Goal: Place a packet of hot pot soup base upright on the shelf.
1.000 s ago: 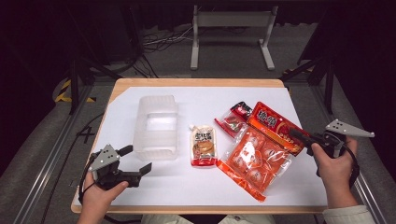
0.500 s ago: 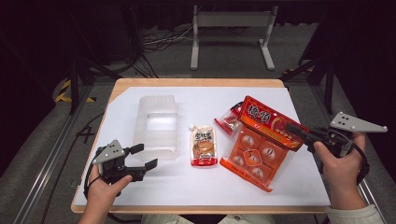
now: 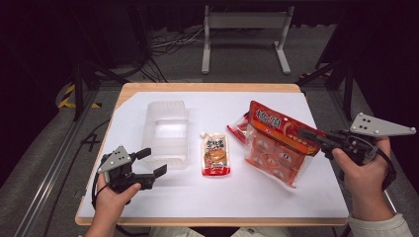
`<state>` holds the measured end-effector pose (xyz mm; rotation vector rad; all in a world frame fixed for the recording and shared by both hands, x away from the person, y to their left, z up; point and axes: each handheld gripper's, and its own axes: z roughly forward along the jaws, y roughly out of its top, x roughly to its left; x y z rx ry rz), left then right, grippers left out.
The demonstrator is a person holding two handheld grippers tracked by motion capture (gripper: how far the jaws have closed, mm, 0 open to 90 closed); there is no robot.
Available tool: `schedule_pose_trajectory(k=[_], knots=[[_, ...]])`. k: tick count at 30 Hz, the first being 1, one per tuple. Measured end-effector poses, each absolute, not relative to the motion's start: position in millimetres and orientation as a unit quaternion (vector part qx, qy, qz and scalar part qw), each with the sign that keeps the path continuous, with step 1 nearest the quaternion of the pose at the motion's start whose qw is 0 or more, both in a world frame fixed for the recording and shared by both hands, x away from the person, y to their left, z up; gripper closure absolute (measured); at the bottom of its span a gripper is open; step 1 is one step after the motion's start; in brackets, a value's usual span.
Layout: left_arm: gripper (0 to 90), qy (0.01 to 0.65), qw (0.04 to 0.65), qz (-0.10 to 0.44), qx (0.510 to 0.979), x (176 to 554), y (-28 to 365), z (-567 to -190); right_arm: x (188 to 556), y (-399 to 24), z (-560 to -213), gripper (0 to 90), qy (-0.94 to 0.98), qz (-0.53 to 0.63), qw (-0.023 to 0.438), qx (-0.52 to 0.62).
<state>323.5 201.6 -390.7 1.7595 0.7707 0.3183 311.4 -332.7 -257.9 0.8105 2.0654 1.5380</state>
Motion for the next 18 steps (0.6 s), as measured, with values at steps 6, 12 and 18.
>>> schedule_pose_trajectory(k=[6, 12, 18], knots=[[9.6, 0.323, 0.576, 0.124, 0.740, 325.6, 196.7, -392.3, 316.2, -332.6, -251.7, 90.0, 0.748, 0.551, 0.228, 0.292], [10.0, 0.321, 0.601, 0.101, 0.725, 332.3, 186.8, -390.3, 322.2, -334.7, -241.1, 90.0, 0.741, 0.561, 0.230, 0.287], [19.0, 0.288, 0.605, 0.088, 0.737, 335.5, 173.1, -385.7, 326.8, -325.2, -229.1, 90.0, 0.742, 0.578, 0.218, 0.260]])
